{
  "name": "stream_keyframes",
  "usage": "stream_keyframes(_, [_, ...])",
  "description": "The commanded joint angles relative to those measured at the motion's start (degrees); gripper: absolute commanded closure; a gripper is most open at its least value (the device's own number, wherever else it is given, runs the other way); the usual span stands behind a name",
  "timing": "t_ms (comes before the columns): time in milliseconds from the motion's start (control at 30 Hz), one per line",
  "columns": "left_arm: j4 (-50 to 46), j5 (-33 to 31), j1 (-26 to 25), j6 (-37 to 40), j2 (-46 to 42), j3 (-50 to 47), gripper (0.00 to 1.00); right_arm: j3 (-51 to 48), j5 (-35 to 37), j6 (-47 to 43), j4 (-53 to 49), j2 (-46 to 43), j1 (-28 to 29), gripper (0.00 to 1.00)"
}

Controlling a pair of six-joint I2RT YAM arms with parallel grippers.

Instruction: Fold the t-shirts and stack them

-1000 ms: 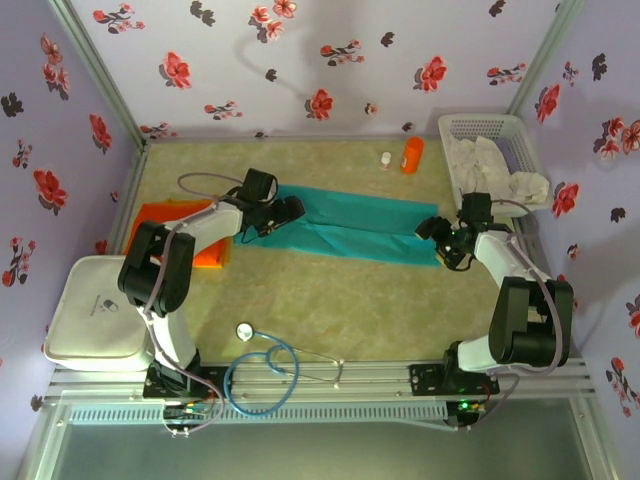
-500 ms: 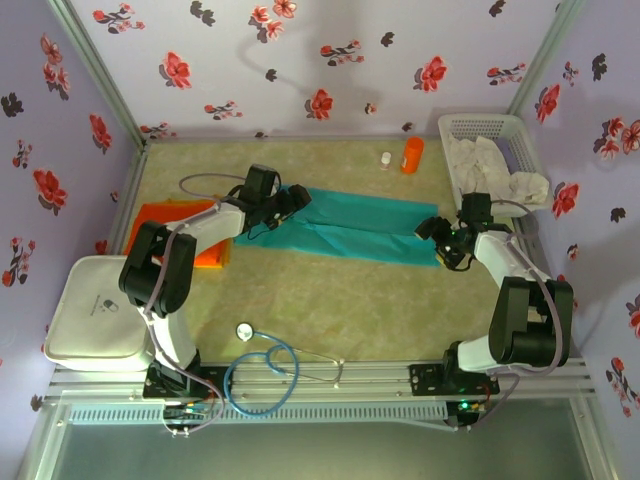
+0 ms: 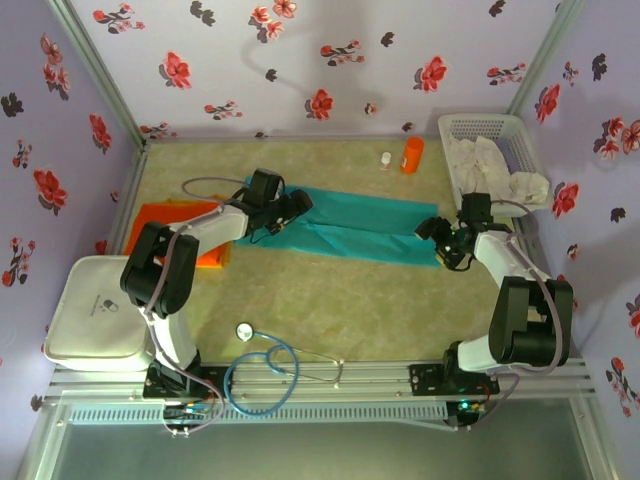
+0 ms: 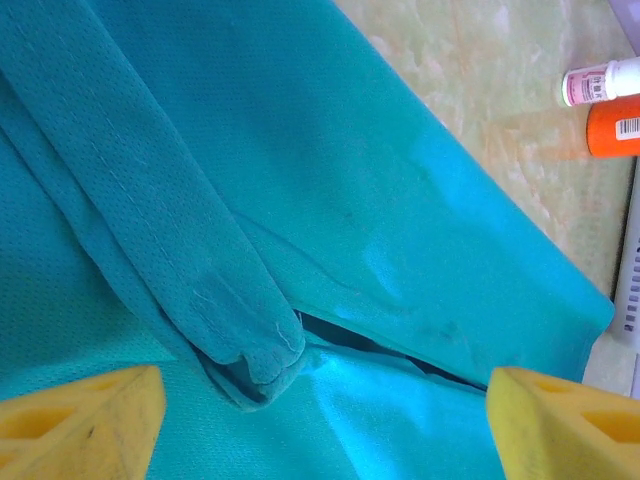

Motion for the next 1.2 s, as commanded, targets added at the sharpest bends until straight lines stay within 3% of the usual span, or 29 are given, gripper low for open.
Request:
stream_keyframes(0, [0.8, -1.3, -0.3, -1.3, 2.2, 0.6, 0.16, 0.3, 0.0, -0.5, -0.4, 0.3, 0.3, 0.22])
stream_keyframes(500, [0.0, -1.6, -0.5, -0.4, 7.7, 9.6, 0.16, -0.4, 0.6, -1.1, -1.0, -0.3, 0.3, 0.22])
stream_keyframes(833, [-2.0, -2.1, -1.2, 3.7, 20.1, 20.9, 0.18, -0.7, 0.7, -1.6, -2.4, -0.9, 0.3, 0.22])
stream_keyframes(1167, [-12.7, -6.3, -2.7, 14.4, 13.7, 23.5, 0.18, -0.7, 2.6, -5.0, -4.2, -2.6, 0.6, 0.23])
